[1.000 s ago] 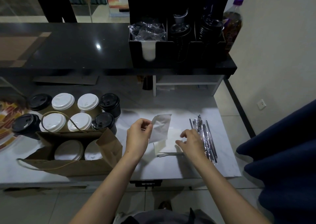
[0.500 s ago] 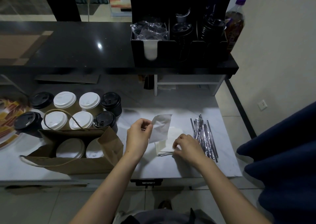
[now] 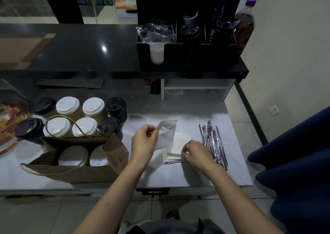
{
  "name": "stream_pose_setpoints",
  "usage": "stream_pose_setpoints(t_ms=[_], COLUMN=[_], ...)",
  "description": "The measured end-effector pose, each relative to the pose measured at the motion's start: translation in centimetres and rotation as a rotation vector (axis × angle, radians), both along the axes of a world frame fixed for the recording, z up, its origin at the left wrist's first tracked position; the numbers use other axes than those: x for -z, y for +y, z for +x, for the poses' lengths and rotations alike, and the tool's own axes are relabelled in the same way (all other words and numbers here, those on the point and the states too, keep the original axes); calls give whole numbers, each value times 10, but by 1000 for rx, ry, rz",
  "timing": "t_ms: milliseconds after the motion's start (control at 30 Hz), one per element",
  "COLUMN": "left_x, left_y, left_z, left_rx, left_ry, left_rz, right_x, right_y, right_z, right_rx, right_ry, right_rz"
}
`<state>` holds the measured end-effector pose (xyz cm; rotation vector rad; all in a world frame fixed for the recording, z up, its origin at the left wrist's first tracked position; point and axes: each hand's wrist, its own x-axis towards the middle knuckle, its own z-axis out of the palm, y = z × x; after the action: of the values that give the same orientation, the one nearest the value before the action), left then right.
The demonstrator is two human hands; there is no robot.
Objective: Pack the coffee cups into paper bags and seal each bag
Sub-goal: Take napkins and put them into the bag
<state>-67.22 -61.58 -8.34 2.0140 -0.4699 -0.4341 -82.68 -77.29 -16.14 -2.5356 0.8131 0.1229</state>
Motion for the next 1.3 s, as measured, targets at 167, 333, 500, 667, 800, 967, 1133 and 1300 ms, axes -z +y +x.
stream_pose_setpoints(t_ms=[167,333,500,667,800,967,1133,1300], left_x=[-8,-12,-13,-7,-5,-15,-18,-24], left_y=[0,-1,3,5,3,2,6,9], left_z=[1,5,3,3,-2,-4,-4,-3], left_rx=[-152,-220,-204,-151,-128,-136,-186,-237], left_ry=[53,108,94,139,476,809,938,939], left_rz=[-44,-63,-41,-76,-223,-344,-351,-345], right_x=[-8,-25,-47,-59,-61,-41,-32,-34], right_y=[1,2,5,4,10,20,29,29], right_z=[3,8,12,14,14,17,12,8], right_rx=[149,384,457,419,182,-219,-353,-389], right_ry=[-143,-361,-542,-601,-675,-768,-741,-750], right_rz=[100,280,317,234,201,-68,-126,-130])
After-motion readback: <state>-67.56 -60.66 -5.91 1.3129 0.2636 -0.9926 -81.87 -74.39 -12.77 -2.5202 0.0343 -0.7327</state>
